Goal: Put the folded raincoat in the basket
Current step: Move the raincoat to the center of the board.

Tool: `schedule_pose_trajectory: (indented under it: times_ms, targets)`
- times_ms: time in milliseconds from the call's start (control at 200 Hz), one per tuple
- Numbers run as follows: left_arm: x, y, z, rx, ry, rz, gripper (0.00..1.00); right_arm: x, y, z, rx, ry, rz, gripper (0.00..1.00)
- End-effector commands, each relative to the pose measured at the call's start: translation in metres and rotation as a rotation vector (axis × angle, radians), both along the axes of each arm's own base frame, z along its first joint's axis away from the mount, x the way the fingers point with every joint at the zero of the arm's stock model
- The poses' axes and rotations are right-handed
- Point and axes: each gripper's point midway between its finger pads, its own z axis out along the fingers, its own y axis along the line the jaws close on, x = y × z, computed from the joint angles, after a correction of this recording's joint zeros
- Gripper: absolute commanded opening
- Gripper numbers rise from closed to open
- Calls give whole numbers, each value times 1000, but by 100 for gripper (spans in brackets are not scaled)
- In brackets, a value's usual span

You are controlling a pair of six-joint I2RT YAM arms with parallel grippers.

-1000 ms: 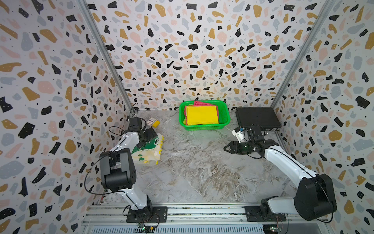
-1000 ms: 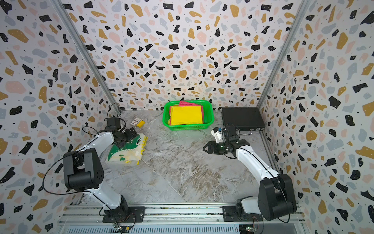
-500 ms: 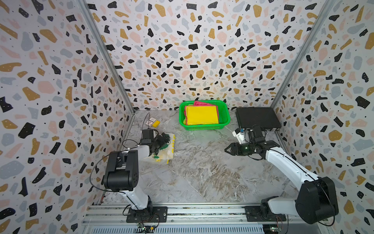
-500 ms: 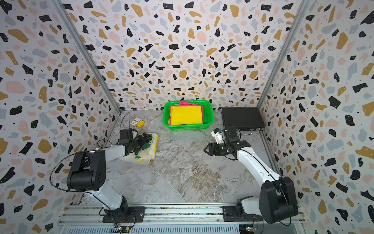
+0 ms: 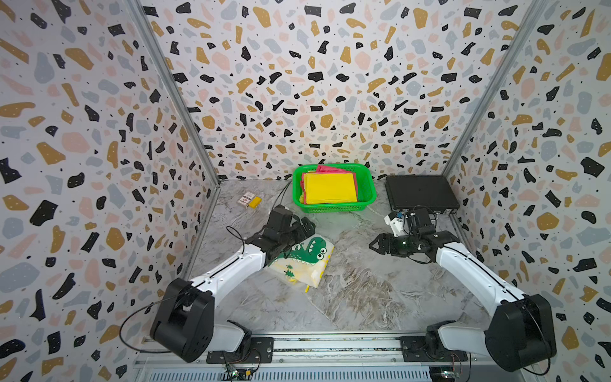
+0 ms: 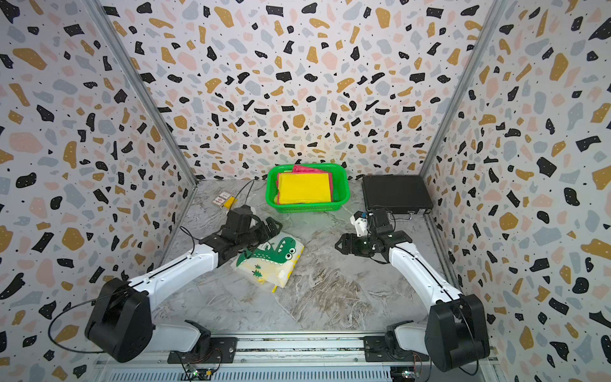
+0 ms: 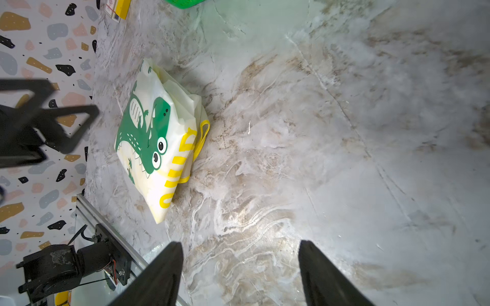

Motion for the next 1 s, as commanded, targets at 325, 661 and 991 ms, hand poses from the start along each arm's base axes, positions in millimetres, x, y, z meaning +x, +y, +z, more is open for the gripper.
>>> schedule_pose_trajectory:
  times_ms: [325, 661, 991]
  targets:
    - [-10, 109, -38, 497, 95, 7, 100, -13, 18, -28, 18, 125, -198, 98]
    - [6, 130, -69, 389, 87, -19, 95, -1, 73, -40, 42, 137, -196, 92]
    - [-4, 123, -101, 317, 149, -26, 97, 6, 138, -46, 14, 146, -87, 88]
